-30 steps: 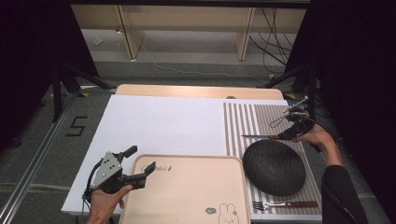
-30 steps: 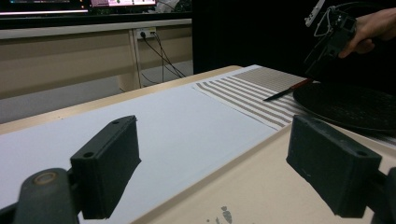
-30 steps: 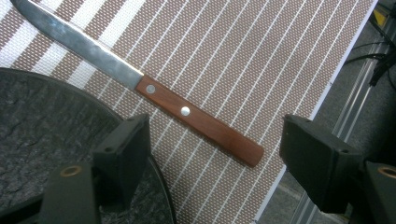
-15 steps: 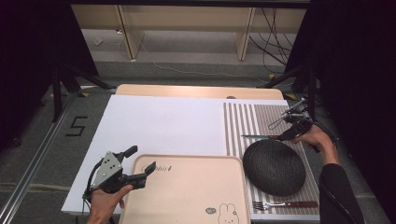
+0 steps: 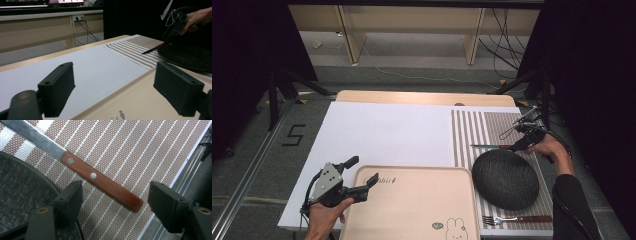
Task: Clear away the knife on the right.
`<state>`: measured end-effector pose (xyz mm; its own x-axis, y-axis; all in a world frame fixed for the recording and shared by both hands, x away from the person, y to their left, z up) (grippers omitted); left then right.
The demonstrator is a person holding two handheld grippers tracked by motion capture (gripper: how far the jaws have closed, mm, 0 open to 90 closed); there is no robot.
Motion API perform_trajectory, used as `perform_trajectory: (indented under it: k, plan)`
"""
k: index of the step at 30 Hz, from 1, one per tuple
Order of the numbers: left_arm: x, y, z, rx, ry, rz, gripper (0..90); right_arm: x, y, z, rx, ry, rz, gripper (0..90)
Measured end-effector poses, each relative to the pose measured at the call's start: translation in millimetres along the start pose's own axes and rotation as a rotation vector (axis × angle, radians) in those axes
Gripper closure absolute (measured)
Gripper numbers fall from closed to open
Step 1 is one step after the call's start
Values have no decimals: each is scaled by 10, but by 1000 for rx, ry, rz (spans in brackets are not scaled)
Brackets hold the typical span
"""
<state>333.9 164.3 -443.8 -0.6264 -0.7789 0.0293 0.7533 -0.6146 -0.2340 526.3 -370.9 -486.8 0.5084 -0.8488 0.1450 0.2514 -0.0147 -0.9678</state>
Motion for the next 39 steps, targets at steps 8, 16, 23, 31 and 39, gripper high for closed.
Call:
perform_trajectory:
  k: [8, 16, 23, 31, 39]
  plan:
    - [-7, 1, -2, -3, -6, 5, 161, 11, 37, -18, -6, 18, 1, 288]
    - [-14, 4, -1, -4, 0, 7, 161, 17, 49, 3, 23, 0, 20, 288]
    - [-20, 6, -2, -5, 1, 9, 163, -16, 79, 15, 2, 27, 27, 294]
    - [-47, 7, 0, 7, -7, 13, 164, -1, 123, 7, -19, 34, 45, 303]
    - [-52, -5, 0, -4, -2, 18, 164, 1, 153, 0, -15, 20, 53, 336]
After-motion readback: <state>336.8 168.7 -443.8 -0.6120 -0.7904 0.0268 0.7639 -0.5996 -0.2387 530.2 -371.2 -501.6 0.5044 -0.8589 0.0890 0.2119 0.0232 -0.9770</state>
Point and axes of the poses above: each handheld gripper's, and its own axes: y roughly forward along the jaws, z roughly out of its top, x roughly to its right, the point moved 5 cm from there along y, roughly forward along the jaws, and after that the axes turned 4 degrees about -x, right-handed, at the moved point
